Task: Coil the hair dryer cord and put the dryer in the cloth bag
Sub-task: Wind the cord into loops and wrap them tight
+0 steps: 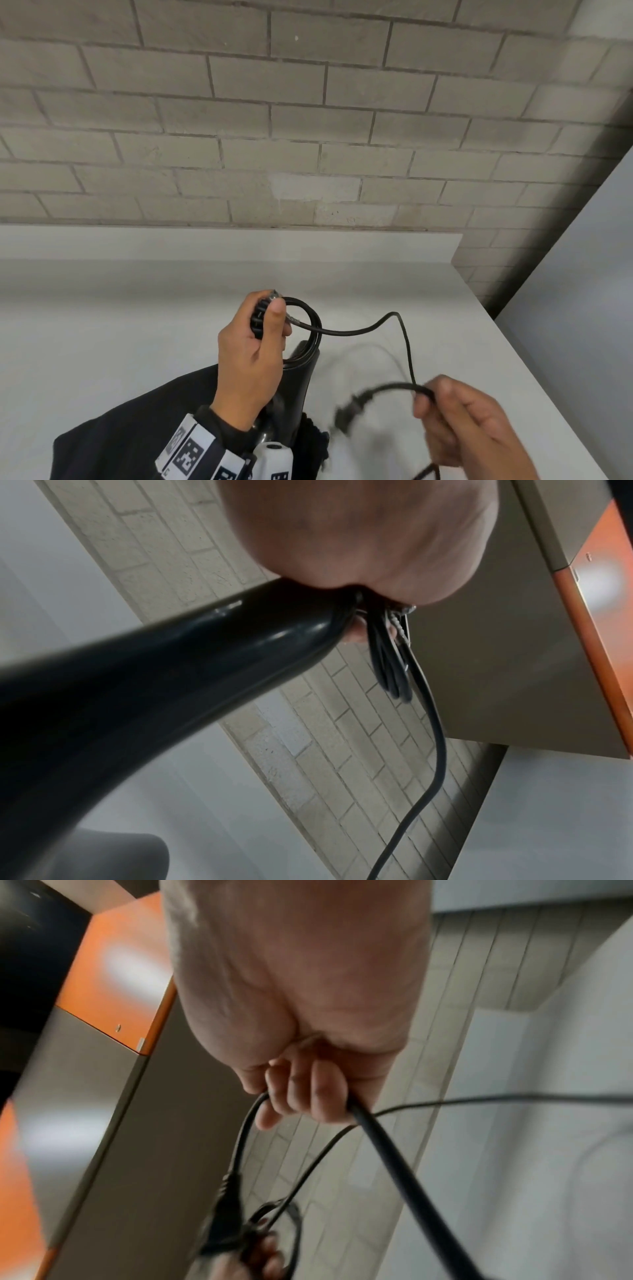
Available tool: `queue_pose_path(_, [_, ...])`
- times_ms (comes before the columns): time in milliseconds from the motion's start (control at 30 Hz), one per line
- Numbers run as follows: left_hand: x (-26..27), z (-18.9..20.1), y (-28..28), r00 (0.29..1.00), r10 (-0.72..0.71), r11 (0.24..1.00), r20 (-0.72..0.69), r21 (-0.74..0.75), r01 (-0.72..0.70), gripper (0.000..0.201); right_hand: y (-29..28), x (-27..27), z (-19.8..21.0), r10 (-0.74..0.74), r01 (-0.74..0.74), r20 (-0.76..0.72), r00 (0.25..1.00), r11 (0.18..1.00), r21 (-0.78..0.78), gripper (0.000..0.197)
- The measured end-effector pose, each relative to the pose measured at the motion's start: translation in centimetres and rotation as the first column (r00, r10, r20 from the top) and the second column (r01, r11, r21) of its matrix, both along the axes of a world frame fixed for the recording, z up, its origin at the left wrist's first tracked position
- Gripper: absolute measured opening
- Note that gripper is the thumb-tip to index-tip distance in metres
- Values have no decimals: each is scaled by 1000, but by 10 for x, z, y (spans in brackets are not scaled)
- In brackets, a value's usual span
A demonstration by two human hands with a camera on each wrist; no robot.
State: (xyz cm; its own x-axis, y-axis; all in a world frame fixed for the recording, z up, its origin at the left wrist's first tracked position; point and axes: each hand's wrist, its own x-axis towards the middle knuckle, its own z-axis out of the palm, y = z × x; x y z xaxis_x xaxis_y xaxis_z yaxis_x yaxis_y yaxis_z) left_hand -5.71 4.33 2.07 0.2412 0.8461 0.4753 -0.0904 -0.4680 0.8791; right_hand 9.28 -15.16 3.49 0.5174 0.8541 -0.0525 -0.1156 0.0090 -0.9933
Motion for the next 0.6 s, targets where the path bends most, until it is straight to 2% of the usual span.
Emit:
queue_pose_path(67, [0,0,-1,1000,-13,1000,5,5,13,45,-13,14,-6,-52,76,222,974,992,-103,61])
queue_pose_path(133, [1,0,-2,999,-30,1000,12,4,30,49,-21,26,-24,-16,112,435,900,974,-195,34])
queue_pose_path(167, [1,0,-3,999,-39,999,11,6,39,50,-22,31,-36,0,152,520,854,956,-250,27])
queue_pose_path(233, [2,0,-5,999,-53,998,1,17,53,46,-21,36,-58,16,235,603,798,912,-336,26])
queue_pose_path(300, [4,0,-8,998,-63,998,-6,20,63,42,-18,35,-74,45,280,649,760,878,-388,40])
queue_pose_path(333, [4,1,-9,998,-70,997,-7,20,70,42,-15,35,-79,67,283,695,716,882,-377,43])
queue_pose_path(400, [5,1,-11,997,-79,996,-14,30,80,43,-5,28,-73,38,272,789,614,927,-257,14])
queue_pose_path(433, [5,1,-11,996,-83,996,-19,37,83,42,1,21,-62,-6,254,812,584,951,-176,13])
queue_pose_path(467, [5,0,-12,996,-85,995,-21,40,86,42,6,17,-56,-102,233,836,539,972,-32,17])
queue_pose_path(533, [6,0,-13,996,-89,995,-22,41,90,42,22,1,-38,-289,200,848,445,955,221,20])
queue_pose_path(600, [6,1,-14,995,-92,994,-29,48,94,41,35,-12,-25,-342,128,867,362,940,317,30])
